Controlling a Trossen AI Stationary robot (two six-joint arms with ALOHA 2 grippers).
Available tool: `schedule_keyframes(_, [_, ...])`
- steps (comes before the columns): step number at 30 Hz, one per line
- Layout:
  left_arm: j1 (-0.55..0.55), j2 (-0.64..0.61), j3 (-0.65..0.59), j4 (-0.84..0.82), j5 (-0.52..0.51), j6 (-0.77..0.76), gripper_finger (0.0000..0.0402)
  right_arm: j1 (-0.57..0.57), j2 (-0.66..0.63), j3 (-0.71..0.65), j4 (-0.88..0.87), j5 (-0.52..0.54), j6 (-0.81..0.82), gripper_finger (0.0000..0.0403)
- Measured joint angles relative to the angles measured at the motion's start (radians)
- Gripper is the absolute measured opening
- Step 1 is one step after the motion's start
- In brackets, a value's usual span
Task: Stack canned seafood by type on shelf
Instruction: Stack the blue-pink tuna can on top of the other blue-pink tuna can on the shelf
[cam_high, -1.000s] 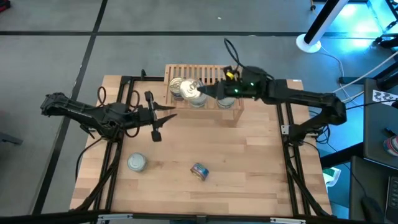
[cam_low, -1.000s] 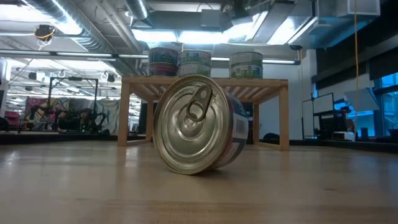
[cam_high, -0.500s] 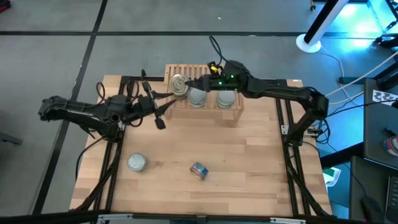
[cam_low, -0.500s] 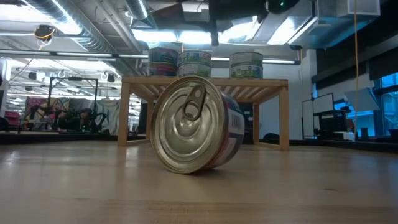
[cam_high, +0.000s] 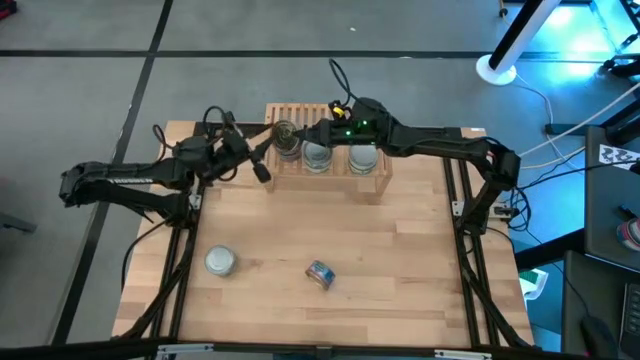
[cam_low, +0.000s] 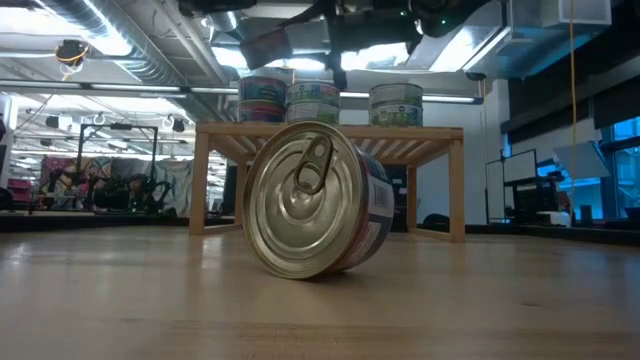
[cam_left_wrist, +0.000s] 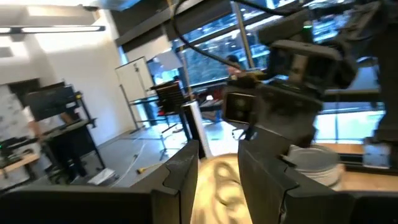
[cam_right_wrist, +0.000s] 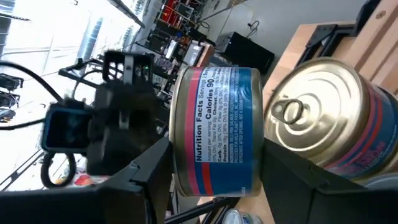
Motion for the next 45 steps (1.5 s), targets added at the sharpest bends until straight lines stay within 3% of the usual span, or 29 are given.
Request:
schedule_keyframes(8, [0.075,0.035,0.000,-0.009,0.001,-0.032,0.0109,0.001,0.001,0.000,-0.006,0.054,0.018,0.0198])
schedule_keyframes(18, [0.089,0.124,0.000,-0.003,0.002,-0.045,0.0109,0.000,0.001,0.000,-0.013,0.098,0.046,0.0198])
schedule_keyframes(45, [0.089,0.124,0.000,-0.003,0.001,0.035,0.0109,0.001,0.000,0.000,-0.067,0.127,0.048,0.0205])
